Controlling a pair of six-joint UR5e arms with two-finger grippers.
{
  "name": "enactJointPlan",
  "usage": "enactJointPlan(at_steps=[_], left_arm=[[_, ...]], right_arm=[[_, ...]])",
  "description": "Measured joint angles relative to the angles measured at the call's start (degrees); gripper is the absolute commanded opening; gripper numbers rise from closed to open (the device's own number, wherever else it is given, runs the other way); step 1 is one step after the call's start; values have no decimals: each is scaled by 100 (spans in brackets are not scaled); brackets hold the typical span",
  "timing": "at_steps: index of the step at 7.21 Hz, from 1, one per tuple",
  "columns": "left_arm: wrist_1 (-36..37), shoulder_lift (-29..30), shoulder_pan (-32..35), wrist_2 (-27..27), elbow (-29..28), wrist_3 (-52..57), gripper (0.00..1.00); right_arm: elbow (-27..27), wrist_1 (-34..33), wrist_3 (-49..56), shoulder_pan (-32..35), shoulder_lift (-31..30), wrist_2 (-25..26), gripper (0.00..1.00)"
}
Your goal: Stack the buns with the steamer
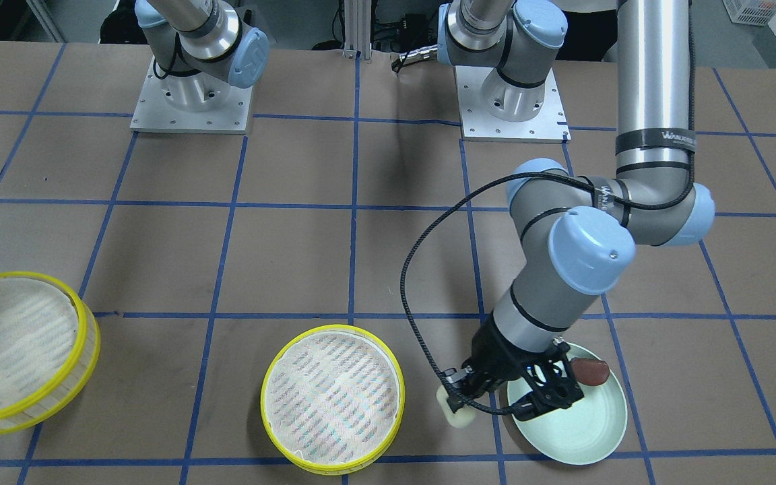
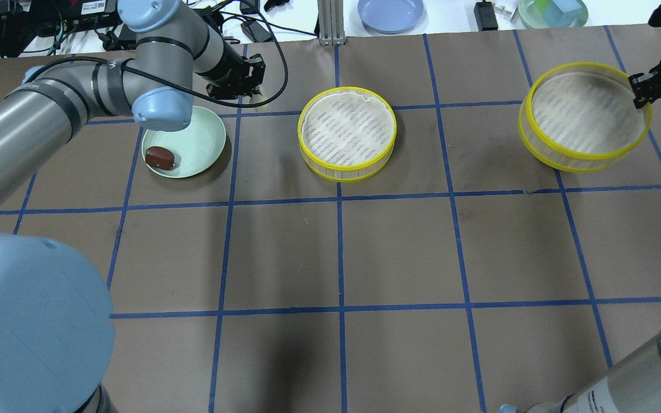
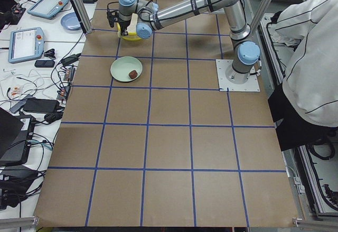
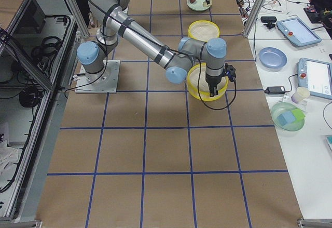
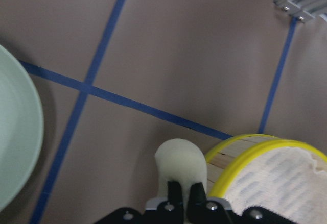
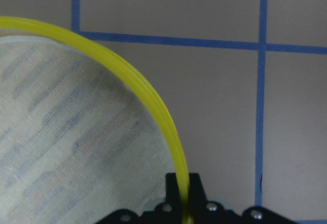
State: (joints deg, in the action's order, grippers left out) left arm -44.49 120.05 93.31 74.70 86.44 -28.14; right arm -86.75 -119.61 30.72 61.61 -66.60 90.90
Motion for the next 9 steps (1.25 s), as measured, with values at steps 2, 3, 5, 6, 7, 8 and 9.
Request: enactJointPlan(at_steps=[2,3,5,6,7,8,9], left_arm=[[121,179,372,-558,31,-441,31],[130,288,487,-743,39,-608,85],[133,414,627,-884,38,-904,100],[134,413,646,-895,23,-916,100],[132,387,650,-896,5,-885,100],[128,337,650,-885,-9,-827,100],[114,278,638,-856,-16,-663,100]], right_arm=[[-5,588,-595,276,-364,12,0],[-11,781,-975,442,-515,23,0],[-42,1182,-1916,910,-744,117,0],[-48,1340,-2400,1209,-847,214,0],[-54,1407,-2740,1478,-901,290,0],[-56,1435,-3046,1707,-927,319,0],[-57,1445,-3387,1941,-937,327,0]])
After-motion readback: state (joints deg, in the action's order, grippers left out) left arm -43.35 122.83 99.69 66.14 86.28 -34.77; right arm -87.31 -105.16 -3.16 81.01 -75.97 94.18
